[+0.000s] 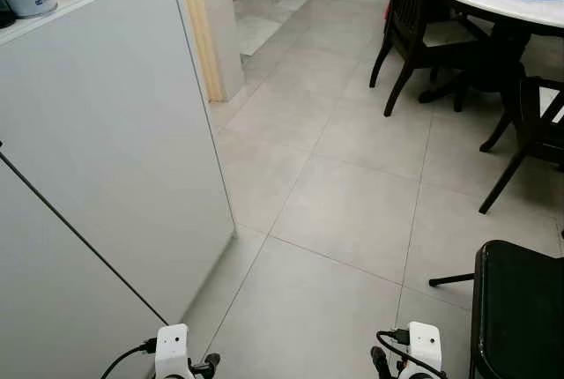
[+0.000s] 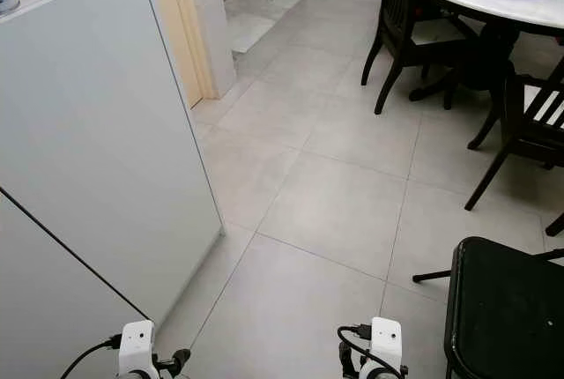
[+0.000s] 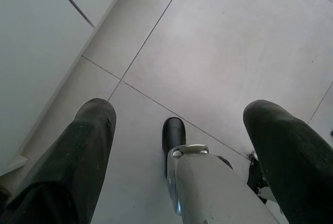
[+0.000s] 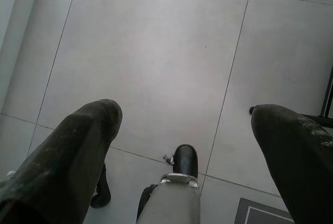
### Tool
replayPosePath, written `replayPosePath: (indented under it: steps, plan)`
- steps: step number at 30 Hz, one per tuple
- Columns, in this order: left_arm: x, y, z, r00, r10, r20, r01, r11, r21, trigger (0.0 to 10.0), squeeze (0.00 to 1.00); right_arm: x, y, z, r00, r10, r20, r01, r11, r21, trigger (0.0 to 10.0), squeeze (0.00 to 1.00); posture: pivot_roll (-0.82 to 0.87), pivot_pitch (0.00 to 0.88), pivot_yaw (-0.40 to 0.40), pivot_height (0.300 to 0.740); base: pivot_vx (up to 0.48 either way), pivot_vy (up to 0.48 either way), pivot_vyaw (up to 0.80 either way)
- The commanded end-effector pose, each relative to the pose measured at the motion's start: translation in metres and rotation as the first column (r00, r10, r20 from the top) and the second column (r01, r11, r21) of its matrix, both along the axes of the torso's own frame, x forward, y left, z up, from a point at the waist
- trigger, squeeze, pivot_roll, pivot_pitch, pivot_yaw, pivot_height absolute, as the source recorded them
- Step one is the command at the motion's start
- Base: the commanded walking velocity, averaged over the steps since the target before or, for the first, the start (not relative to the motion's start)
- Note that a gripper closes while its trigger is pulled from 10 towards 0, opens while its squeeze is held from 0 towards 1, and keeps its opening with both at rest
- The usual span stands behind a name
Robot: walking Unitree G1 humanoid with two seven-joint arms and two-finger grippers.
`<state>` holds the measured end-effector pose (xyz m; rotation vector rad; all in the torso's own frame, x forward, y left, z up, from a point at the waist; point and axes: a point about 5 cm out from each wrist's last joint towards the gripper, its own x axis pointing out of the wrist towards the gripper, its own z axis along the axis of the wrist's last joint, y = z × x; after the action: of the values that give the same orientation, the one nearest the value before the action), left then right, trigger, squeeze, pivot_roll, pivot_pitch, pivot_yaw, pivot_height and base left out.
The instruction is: Restocking fridge
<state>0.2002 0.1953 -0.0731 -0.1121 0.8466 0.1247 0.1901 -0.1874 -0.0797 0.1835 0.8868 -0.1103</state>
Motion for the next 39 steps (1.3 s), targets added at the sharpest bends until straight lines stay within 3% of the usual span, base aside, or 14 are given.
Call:
replayPosePath:
  steps: [1,4,5,8,26,32,39]
  plan:
    - [-0.002,0.021,0.001,0.992,-0.041,-0.117,0.045,0.999,0.028,10.0,0.00,-0.021,-0.015,-0.009,0.988,-0.131,-0.078,0.136,0.989,0.063,10.0,0.00,0.02,0.000,-0.022,0.740,0.000,0.000,0.00]
    - [-0.002,0.021,0.001,0.992,-0.041,-0.117,0.045,0.999,0.028,10.0,0.00,-0.021,-0.015,-0.009,0.988,-0.131,-0.078,0.136,0.989,0.063,10.0,0.00,0.02,0.000,-0.022,0.740,0.000,0.000,0.00]
    - [0.008,0.015,0.005,0.993,-0.062,-0.101,0.065,0.997,0.029,10.0,0.00,-0.011,-0.014,-0.005,0.990,-0.126,-0.067,0.130,0.989,0.064,10.0,0.00,0.03,0.000,-0.033,0.740,0.000,0.000,0.00]
    - [0.020,0.008,0.010,0.992,-0.099,-0.083,0.102,0.994,0.036,10.0,0.00,0.003,-0.011,0.001,0.989,-0.140,-0.051,0.143,0.987,0.077,10.0,0.00,0.03,0.000,-0.031,0.740,0.000,0.000,0.00]
    - [0.020,0.008,0.010,0.981,-0.161,-0.104,0.168,0.984,0.060,10.0,0.00,0.004,-0.010,0.002,0.989,-0.135,-0.056,0.139,0.987,0.076,10.0,0.00,0.04,0.000,-0.021,0.740,0.000,0.000,0.00]
    - [0.020,0.008,0.010,0.981,-0.162,-0.107,0.170,0.983,0.064,10.0,0.00,0.005,-0.010,0.002,0.996,-0.076,-0.056,0.080,0.995,0.060,10.0,0.00,0.04,0.000,-0.022,0.740,0.000,0.000,0.00]
    - [0.020,0.008,0.010,0.982,-0.159,-0.107,0.166,0.984,0.064,10.0,0.00,0.005,-0.010,0.002,0.996,-0.067,-0.061,0.071,0.996,0.062,10.0,0.00,0.04,0.000,-0.022,0.740,0.000,0.000,0.76]
